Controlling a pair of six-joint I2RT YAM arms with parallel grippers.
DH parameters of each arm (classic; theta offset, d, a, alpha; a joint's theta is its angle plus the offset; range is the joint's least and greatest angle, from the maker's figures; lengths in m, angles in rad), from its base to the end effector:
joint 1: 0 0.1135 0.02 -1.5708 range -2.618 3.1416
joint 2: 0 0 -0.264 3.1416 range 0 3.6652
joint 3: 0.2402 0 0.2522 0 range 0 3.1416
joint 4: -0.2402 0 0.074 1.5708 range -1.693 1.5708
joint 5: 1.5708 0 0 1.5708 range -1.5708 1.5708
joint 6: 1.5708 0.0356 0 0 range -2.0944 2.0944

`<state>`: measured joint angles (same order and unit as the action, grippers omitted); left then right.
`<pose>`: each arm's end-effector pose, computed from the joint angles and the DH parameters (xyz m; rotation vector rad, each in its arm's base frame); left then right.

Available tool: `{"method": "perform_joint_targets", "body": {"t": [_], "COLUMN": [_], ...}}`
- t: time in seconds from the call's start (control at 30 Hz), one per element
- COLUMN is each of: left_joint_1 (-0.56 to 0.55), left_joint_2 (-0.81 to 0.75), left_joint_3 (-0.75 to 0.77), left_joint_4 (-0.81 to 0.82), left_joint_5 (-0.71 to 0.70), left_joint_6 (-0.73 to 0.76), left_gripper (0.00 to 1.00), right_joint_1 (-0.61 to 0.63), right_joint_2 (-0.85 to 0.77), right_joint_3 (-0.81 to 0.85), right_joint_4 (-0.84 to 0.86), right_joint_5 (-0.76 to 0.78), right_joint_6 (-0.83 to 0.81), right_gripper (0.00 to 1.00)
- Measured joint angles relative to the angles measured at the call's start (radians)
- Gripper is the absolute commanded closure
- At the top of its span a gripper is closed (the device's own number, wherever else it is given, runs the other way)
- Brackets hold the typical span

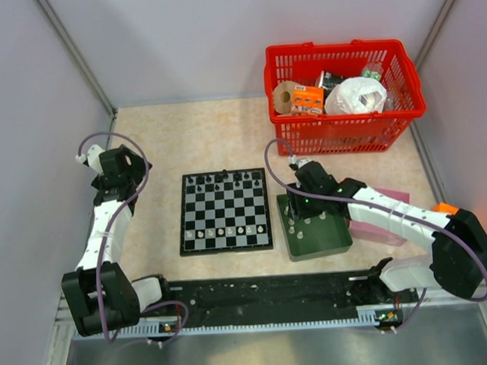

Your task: Set up the chess pieces on the board

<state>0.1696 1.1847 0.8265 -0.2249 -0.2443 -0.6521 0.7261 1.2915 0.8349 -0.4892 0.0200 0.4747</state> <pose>0.2564 0.0526 0.2686 -0.9797 1.8964 -0.0201 0.1931 0.1705 0.2242 -0.3150 2.5594 0.4494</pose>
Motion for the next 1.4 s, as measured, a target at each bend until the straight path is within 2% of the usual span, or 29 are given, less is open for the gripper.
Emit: {"method": "perform_joint_targets", "body": {"t": [0.63,1.4], "left_joint_1": [0.000,0.000], "left_joint_2": [0.000,0.000], "left_joint_3": [0.000,0.000], "left_joint_4": [0.000,0.000], "left_joint_5": [-0.011,-0.011], "left_joint_6": [0.000,0.000], "left_gripper": [0.01,0.01], "right_joint_1": [0.051,0.053], "right_joint_2": [-0.037,0.078], "right_joint_3": [-0.043,-0.063], "right_joint_4": [-0.089,-0.064], "right_joint_5": [-0.008,0.023], "right_joint_6": [0.068,0.068], "right_gripper": [0.62,0.70]}}
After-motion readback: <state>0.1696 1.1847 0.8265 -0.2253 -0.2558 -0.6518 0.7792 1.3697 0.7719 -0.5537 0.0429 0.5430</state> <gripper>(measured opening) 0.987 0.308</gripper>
